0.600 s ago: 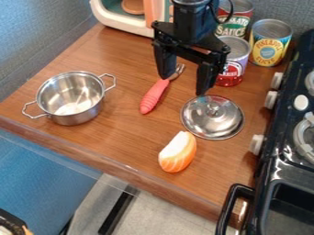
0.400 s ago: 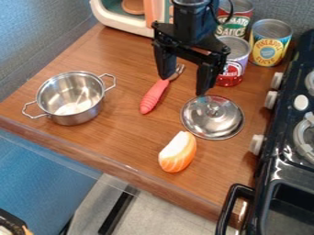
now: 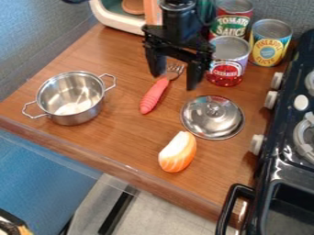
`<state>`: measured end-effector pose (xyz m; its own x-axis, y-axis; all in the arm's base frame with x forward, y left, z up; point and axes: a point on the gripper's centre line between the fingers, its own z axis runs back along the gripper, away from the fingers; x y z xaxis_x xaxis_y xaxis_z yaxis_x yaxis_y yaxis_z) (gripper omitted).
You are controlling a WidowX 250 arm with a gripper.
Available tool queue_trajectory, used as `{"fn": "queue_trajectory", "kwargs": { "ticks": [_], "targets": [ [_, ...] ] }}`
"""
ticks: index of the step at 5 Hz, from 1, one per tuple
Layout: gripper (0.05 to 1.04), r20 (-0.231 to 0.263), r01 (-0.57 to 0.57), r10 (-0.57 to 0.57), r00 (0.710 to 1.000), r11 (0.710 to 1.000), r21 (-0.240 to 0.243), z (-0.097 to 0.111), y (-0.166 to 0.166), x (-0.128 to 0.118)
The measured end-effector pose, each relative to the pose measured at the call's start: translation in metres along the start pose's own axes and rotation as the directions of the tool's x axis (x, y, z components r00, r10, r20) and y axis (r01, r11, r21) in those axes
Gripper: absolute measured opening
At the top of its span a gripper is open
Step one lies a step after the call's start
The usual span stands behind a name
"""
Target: Move the red fork to the middle left side of the table
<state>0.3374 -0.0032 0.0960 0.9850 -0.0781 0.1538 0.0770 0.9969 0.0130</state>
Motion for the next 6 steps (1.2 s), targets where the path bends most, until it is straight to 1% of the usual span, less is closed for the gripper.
{"fn": "queue_trajectory", "kwargs": {
  "ticks": [1, 2, 3, 4, 6],
  "targets": [
    [1.001, 0.012, -0.044, 0.044, 0.999, 0.999, 0.011, -0.021, 0.012, 0.008],
    [1.001, 0.014, -0.066, 0.065, 0.998, 0.997, 0.041, -0.037, 0.023, 0.010],
    [1.001, 0.008, -0.084, 0.084, 0.996, 0.995, 0.053, -0.050, 0.026, 0.010],
    [0.965, -0.021, -0.113, 0.114, 0.993, 0.992, 0.053, -0.062, 0.036, 0.006],
    [0.413, -0.018, -0.111, 0.111, 0.994, 0.993, 0.038, -0.062, 0.035, 0.008]
  ]
}}
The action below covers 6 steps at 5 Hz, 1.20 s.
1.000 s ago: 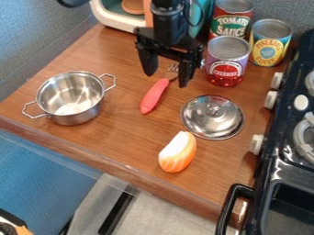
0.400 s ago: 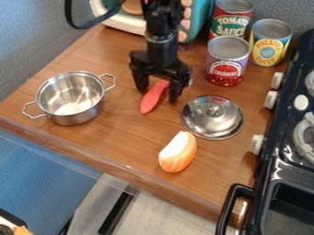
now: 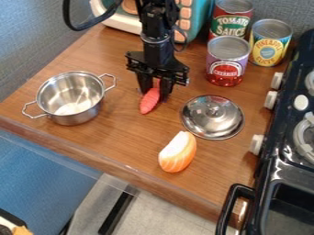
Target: Move the red fork to the middle left side of the table
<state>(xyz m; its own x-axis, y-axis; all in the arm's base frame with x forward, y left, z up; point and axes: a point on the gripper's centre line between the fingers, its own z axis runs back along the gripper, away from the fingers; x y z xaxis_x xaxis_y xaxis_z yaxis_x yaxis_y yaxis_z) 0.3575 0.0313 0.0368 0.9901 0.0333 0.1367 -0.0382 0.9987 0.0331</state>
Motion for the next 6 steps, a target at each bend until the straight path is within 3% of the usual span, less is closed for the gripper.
{"fn": "queue_trajectory", "kwargs": {
  "ticks": [1, 2, 3, 4, 5, 6],
  "targets": [
    [0.382, -0.010, 0.002, -0.003, 1.000, 1.000, -0.026, 0.002, -0.004, 0.000],
    [0.382, 0.017, 0.015, -0.013, 1.000, 0.997, -0.077, 0.018, -0.012, 0.004],
    [0.382, 0.098, 0.040, -0.029, 0.995, 0.993, -0.110, 0.056, -0.011, 0.017],
    [0.382, 0.127, 0.001, 0.014, 0.992, 0.993, -0.121, 0.076, 0.014, 0.023],
    [0.382, 0.134, -0.005, 0.015, 0.991, 0.997, -0.071, 0.099, 0.055, 0.029],
    [0.382, 0.070, -0.046, 0.049, 0.996, 0.998, -0.050, 0.089, 0.101, 0.018]
  ]
}}
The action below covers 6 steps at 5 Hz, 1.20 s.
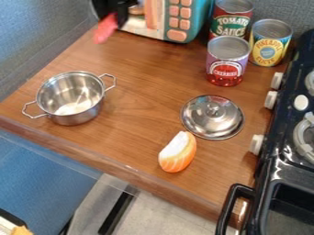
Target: Move the red fork to the middle left side of the table
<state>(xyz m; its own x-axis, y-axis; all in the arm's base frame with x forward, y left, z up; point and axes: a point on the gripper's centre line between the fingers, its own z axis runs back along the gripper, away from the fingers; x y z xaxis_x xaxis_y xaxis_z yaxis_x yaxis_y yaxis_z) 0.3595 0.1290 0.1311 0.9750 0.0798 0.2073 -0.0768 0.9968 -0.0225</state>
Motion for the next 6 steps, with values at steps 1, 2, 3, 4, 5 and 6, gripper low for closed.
{"fn": "queue_trajectory", "kwargs": {
  "ticks": [1, 2, 3, 4, 5, 6],
  "targets": [
    [0.382, -0.054, 0.008, -0.008, 0.999, 1.000, 0.016, -0.012, 0.026, -0.006],
    [0.382, -0.075, 0.053, -0.051, 0.996, 0.998, 0.029, -0.025, 0.044, -0.012],
    [0.382, -0.112, 0.077, -0.073, 0.991, 0.997, 0.029, -0.051, 0.056, -0.017],
    [0.382, -0.137, 0.073, -0.063, 0.989, 0.995, 0.065, -0.062, 0.065, -0.016],
    [0.382, -0.145, 0.066, -0.054, 0.988, 0.995, 0.081, -0.073, 0.069, -0.013],
    [0.429, -0.167, 0.088, -0.073, 0.983, 0.992, 0.087, -0.087, 0.067, -0.009]
  ]
}}
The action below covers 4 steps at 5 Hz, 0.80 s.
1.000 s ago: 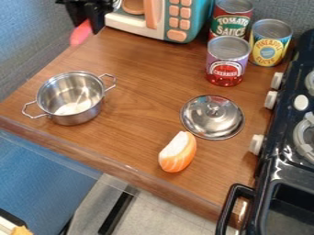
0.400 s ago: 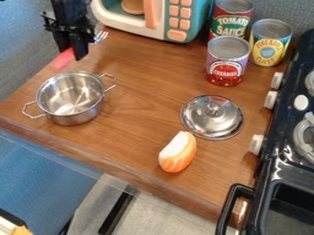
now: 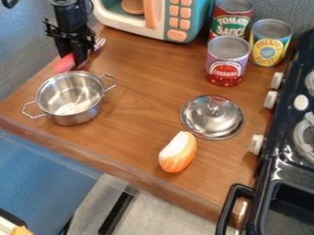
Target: Move the red fork to the middle left side of the table
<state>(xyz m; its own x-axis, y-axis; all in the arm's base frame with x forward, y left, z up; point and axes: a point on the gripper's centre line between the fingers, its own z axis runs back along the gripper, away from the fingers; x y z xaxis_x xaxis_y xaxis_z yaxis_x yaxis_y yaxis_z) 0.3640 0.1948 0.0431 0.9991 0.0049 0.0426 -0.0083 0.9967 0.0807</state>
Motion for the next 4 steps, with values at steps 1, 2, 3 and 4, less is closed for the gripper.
{"fn": "queue_trajectory", "kwargs": {
  "ticks": [1, 2, 3, 4],
  "targets": [
    [0.730, 0.010, 0.036, -0.035, 0.999, 0.999, -0.008, 0.000, -0.005, 0.005],
    [0.984, 0.015, 0.034, -0.034, 0.999, 0.999, 0.003, 0.000, -0.003, 0.006],
    [1.005, 0.018, 0.014, -0.015, 1.000, 0.999, 0.032, 0.010, -0.003, -0.002],
    [1.001, 0.092, -0.024, 0.018, 0.996, 0.998, 0.066, 0.040, -0.002, -0.006]
  ]
}}
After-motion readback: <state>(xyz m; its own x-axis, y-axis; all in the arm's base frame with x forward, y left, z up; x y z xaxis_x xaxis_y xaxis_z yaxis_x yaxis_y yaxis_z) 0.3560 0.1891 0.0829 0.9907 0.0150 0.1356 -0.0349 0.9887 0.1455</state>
